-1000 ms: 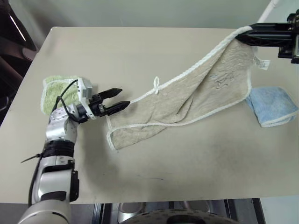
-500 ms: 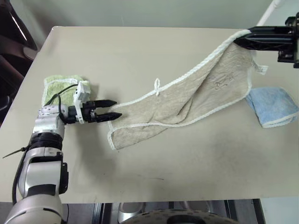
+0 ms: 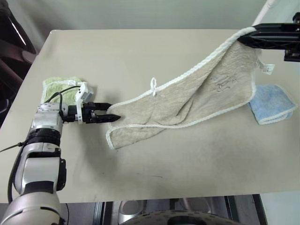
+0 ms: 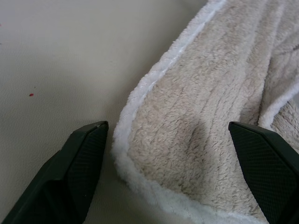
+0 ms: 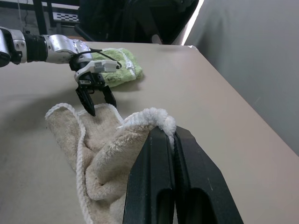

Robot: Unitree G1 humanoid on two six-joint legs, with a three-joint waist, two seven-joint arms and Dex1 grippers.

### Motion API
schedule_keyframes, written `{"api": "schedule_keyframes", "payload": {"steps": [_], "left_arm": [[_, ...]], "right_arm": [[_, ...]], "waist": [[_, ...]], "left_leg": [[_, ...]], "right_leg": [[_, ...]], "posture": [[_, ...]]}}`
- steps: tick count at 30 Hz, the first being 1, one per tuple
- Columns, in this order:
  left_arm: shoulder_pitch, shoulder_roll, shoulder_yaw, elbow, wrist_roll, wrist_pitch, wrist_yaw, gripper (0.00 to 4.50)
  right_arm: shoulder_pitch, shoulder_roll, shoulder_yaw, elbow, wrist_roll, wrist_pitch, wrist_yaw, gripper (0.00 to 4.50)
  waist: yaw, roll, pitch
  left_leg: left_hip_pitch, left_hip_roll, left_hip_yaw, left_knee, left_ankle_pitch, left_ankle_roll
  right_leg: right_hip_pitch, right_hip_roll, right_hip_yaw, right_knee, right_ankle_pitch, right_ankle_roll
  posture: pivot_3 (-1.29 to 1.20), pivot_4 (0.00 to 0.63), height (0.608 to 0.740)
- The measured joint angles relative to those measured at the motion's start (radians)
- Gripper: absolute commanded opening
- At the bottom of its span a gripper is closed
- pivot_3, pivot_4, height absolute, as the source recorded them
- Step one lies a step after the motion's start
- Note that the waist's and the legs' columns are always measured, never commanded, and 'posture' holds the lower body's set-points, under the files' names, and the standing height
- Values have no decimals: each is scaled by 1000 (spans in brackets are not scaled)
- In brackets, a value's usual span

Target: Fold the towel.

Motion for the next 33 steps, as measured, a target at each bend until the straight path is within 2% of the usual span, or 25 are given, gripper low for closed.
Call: {"api": "schedule_keyframes", "payload": {"steps": [5, 12, 22, 28, 33], "left_arm": [[-2, 23, -2, 34, 7, 24, -29, 2601], [6, 28, -4, 22, 14, 85, -52, 63], [22, -4, 53, -91, -73, 187, -47, 27], [-4, -21, 124, -176, -140, 211, 11, 27], [-228, -52, 202, -143, -196, 206, 102, 27]], "right_arm": [[6, -4, -2, -1, 5, -1, -6, 0], [18, -5, -2, 0, 5, -7, -10, 0], [48, -5, -4, 0, 6, -20, -17, 0], [129, -47, -46, 25, -19, -48, -26, 0], [232, -85, -86, 193, -127, -149, -53, 0]], "waist": [[-2, 0, 0], [1, 0, 0], [4, 0, 0], [12, -1, 0], [21, -4, 2]], "left_leg": [[-1, 0, 0, 0, 0, 0], [-6, 0, 0, 0, 2, -5], [-9, -1, 0, 2, 3, -6], [-11, -1, -1, 7, 3, -6], [-13, -2, -1, 12, 1, 3]], "right_leg": [[-1, 0, 0, 0, 0, 0], [-4, 0, 0, -1, 0, 1], [-6, 0, 0, -1, 1, 3], [-6, 0, 0, -1, 2, 5], [-5, -2, 0, -3, 8, 9]], "posture": [[0, 150, 733], [0, 150, 733], [0, 150, 733], [0, 150, 733], [0, 150, 733]]}}
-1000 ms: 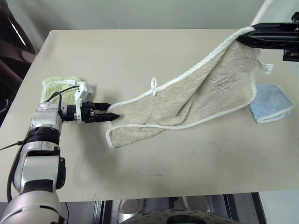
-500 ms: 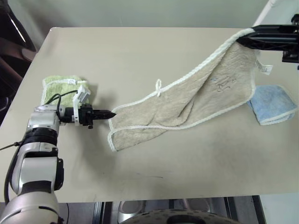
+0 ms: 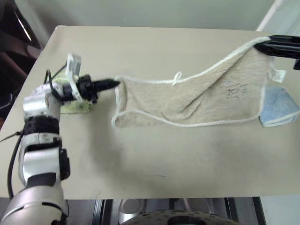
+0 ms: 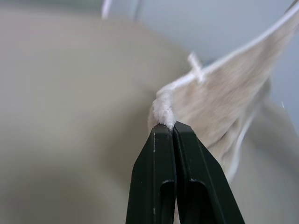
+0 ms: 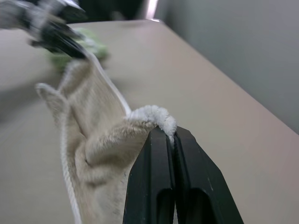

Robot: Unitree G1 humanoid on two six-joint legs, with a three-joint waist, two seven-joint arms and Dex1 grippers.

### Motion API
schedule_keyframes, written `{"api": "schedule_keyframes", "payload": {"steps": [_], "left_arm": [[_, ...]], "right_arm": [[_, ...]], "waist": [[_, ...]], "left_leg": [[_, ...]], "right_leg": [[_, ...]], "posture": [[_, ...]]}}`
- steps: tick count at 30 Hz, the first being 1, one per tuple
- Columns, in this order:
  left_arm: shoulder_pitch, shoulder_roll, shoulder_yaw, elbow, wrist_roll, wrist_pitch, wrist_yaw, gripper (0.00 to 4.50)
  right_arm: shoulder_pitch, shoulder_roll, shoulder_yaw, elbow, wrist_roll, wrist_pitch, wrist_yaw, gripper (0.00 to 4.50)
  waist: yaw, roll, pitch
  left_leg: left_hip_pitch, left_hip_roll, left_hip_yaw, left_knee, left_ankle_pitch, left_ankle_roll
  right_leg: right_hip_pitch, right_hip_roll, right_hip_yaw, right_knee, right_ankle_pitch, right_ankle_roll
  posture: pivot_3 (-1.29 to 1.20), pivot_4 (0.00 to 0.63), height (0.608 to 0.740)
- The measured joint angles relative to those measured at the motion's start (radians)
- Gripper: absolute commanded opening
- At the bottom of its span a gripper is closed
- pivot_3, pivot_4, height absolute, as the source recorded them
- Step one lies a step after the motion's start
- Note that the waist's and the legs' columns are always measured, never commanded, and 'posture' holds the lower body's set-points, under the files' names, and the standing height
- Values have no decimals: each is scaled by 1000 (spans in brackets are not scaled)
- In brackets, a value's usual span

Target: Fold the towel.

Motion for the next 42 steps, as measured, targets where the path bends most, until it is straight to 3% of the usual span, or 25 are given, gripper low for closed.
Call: {"api": "schedule_keyframes", "payload": {"steps": [3, 10, 14, 17, 20, 25, 31, 36, 42], "left_arm": [[-102, 5, 6, 103, 25, -84, 20, 27], [-307, -52, -16, 448, 176, -417, 236, 27], [-404, -65, 6, 539, 225, -577, 470, 27], [-426, -55, 20, 554, 246, -616, 512, 27], [-427, -10, 21, 579, 271, -615, 494, 27], [-417, 83, -8, 579, 331, -590, 341, 27], [-316, 177, -95, 578, 415, -506, 13, 27], [-252, 228, -119, 529, 409, -473, -157, 27], [-51, 308, -250, 350, 274, -454, -170, 27]], "right_arm": [[-6, 19, 11, 100, -62, -68, -30, 0], [-222, 178, 136, 432, -279, -304, -162, 0], [-392, 283, 169, 702, -383, -455, -279, 0], [-453, 309, 168, 799, -405, -534, -300, 0], [-459, 309, 166, 836, -419, -607, -278, 0], [-269, 283, 142, 718, -361, -658, -105, 0], [36, 183, 52, 391, -206, -507, 81, 0], [311, 137, -56, 124, -121, -394, 106, 0], [591, 148, -188, -173, -23, -266, 68, 0]], "waist": [[-3, 4, -1], [-22, 5, 1], [-26, 9, 3], [-28, 11, 4], [-27, 11, 3], [-24, 10, 3], [-19, 12, 4], [-16, 9, 4], [-19, 9, 4]], "left_leg": [[1, -2, 1, 1, -1, 4], [0, -1, 1, 1, 1, 8], [-6, -2, 2, -3, 4, 9], [-9, -2, 2, -7, 5, 8], [-21, -2, 1, -8, 12, -5], [-30, -4, 1, -7, 13, -7], [-38, -6, 1, -2, 11, -5], [-32, -7, 1, 2, 10, -3], [-21, -6, 2, 11, 4, 11]], "right_leg": [[0, -2, 1, 0, 1, 1], [-1, -2, 0, -1, 6, 2], [-9, -3, 1, -1, 9, 2], [-13, -4, 1, -1, 8, 1], [-25, -5, 0, -1, 7, 0], [-30, -7, -2, -7, 6, 2], [-34, -10, -3, -7, 5, 4], [-28, -10, -3, -5, 7, 6], [-16, -8, -2, 0, 9, 5]], "posture": [[0, 150, 733], [0, 150, 733], [0, 150, 733], [0, 150, 733], [0, 150, 733], [0, 150, 733], [0, 150, 733], [0, 150, 733], [0, 150, 733]]}}
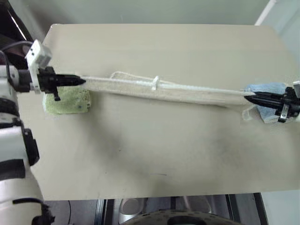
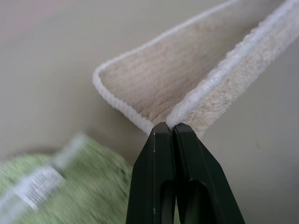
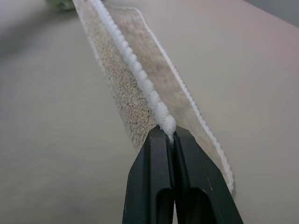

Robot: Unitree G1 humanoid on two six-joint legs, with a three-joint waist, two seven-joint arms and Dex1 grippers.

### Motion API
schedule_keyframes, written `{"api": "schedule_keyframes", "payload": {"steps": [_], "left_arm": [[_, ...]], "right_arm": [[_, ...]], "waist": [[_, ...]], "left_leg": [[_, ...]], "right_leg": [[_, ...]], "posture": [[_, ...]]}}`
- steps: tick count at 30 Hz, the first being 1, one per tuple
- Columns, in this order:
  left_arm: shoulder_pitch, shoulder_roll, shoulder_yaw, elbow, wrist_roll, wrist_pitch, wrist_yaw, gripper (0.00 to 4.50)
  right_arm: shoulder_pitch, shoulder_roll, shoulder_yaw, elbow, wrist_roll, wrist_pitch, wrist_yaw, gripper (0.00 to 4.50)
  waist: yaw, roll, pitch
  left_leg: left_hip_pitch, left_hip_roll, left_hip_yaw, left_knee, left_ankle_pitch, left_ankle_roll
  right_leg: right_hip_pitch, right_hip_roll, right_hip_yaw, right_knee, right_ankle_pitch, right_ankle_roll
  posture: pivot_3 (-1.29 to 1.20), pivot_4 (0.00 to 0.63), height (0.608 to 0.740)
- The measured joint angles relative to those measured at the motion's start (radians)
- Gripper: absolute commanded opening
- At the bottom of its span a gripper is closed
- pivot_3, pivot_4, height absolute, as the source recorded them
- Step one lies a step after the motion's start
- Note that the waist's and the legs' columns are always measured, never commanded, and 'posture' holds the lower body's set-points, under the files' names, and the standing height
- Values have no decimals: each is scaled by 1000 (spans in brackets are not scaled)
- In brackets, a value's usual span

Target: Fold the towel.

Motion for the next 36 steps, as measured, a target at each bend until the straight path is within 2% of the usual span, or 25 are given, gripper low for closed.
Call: {"api": "schedule_keyframes", "payload": {"steps": [4, 5, 7, 11, 13, 17, 20, 26, 31, 36], "left_arm": [[223, 142, -101, -243, -164, 26, -1, 27], [278, 176, -107, -319, -220, 56, -1, 27], [325, 209, -99, -388, -269, 85, -2, 27], [489, 244, 26, -547, -334, 165, -2, 27], [559, 248, 68, -626, -366, 225, -1, 27], [643, 259, 135, -758, -398, 318, 1, 27], [659, 278, 167, -795, -406, 363, 1, 27], [685, 278, 169, -796, -359, 364, 5, 27], [635, 190, 135, -726, -306, 341, 20, 27], [489, 54, 106, -605, -245, 303, 66, 27]], "right_arm": [[221, 52, -79, -229, 39, 67, -44, 0], [274, 71, -107, -274, 43, 88, -66, 0], [332, 84, -144, -315, 55, 114, -89, 0], [462, 102, -207, -399, 56, 130, -100, 0], [489, 106, -211, -400, 53, 127, -100, 0], [522, 83, -213, -401, 31, 104, -85, 0], [538, 66, -213, -400, 13, 84, -69, 0], [549, 49, -182, -389, -28, 62, -62, 0], [452, 46, -107, -316, -64, 55, -115, 0], [318, 57, 0, -215, -119, 65, -210, 0]], "waist": [[-6, -1, 0], [-6, -1, 0], [-3, -2, 0], [-1, -3, -1], [-3, -4, -1], [-6, -4, -2], [-5, -4, -2], [-4, -4, -2], [-3, -4, -2], [5, -4, -2]], "left_leg": [[8, 1, 0, 3, 0, 0], [9, 0, 0, 2, -1, 1], [12, -1, 0, 3, -2, 2], [17, -1, -1, 3, -2, 2], [17, -1, -1, 3, -2, 1], [16, -1, -1, 2, -2, -4], [16, 0, -2, 2, -3, -6], [15, 2, -2, 0, -9, -8], [14, 2, -2, 0, -10, -8], [14, 3, -2, 1, -9, -6]], "right_leg": [[9, 2, 0, 0, 0, -2], [11, 2, 0, -1, -3, -8], [14, 1, 1, -1, -1, -9], [18, 1, 1, -1, 0, -11], [17, 1, 2, -1, -4, -4], [14, 2, 2, 0, -4, -6], [13, 2, 2, 1, 2, -16], [10, 5, 2, 0, -3, -18], [9, 5, 2, 0, -4, -18], [10, 5, 1, 0, 0, -17]], "posture": [[0, 150, 733], [0, 150, 733], [0, 150, 733], [0, 150, 733], [0, 150, 733], [0, 150, 733], [0, 150, 733], [0, 150, 733], [0, 150, 733], [0, 150, 733]]}}
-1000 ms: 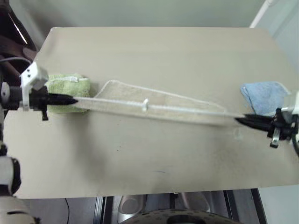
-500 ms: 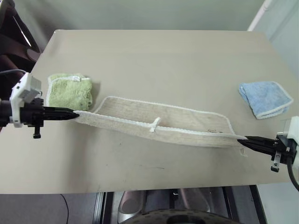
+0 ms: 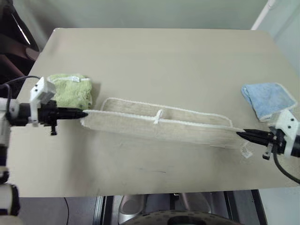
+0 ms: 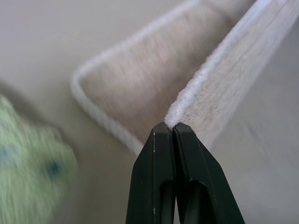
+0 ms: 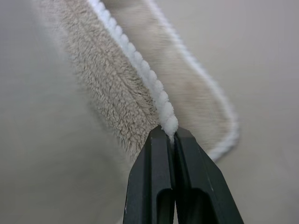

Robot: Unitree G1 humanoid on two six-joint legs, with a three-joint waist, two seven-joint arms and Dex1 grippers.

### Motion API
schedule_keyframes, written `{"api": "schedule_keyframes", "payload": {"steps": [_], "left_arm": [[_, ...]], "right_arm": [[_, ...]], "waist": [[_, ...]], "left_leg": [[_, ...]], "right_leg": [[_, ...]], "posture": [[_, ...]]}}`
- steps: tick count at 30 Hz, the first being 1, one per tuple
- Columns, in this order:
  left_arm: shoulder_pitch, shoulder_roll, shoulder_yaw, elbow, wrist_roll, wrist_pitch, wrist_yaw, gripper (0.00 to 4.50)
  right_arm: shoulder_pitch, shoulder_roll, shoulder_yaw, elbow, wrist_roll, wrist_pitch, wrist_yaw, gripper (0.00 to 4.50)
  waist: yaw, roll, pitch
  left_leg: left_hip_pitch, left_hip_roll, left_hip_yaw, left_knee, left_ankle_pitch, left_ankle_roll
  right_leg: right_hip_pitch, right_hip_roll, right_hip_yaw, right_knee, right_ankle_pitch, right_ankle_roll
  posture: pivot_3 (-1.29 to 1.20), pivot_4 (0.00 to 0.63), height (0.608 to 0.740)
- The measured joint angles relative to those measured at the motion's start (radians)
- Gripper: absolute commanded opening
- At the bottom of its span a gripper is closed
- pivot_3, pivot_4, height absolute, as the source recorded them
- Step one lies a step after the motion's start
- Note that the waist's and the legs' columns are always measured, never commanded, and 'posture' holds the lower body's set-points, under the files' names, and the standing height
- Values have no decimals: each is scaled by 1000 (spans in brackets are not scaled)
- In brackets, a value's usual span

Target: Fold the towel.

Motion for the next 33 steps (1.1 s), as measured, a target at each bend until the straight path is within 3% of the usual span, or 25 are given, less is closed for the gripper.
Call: {"api": "schedule_keyframes", "payload": {"steps": [11, 26, 33], "left_arm": [[-153, -122, -16, 287, 132, -186, 70, 27], [-224, -309, 60, 577, 192, -589, 253, 27], [-265, -321, 70, 638, 213, -659, 284, 27]], "right_arm": [[-191, 56, 202, 121, -95, -24, -101, 0], [-356, 154, 308, 309, -180, -78, -173, 0], [-355, 169, 316, 330, -198, -88, -181, 0]], "waist": [[-7, 0, 0], [3, 0, 0], [-2, 0, 0]], "left_leg": [[1, 0, 0, 1, 2, 2], [1, 0, 1, 1, 5, 5], [1, 0, 1, 1, 5, 4]], "right_leg": [[2, 0, 0, -1, 6, 8], [4, 0, -1, -2, 9, 12], [4, 0, -1, -3, 9, 13]], "posture": [[0, 150, 733], [0, 150, 733], [0, 150, 733]]}}
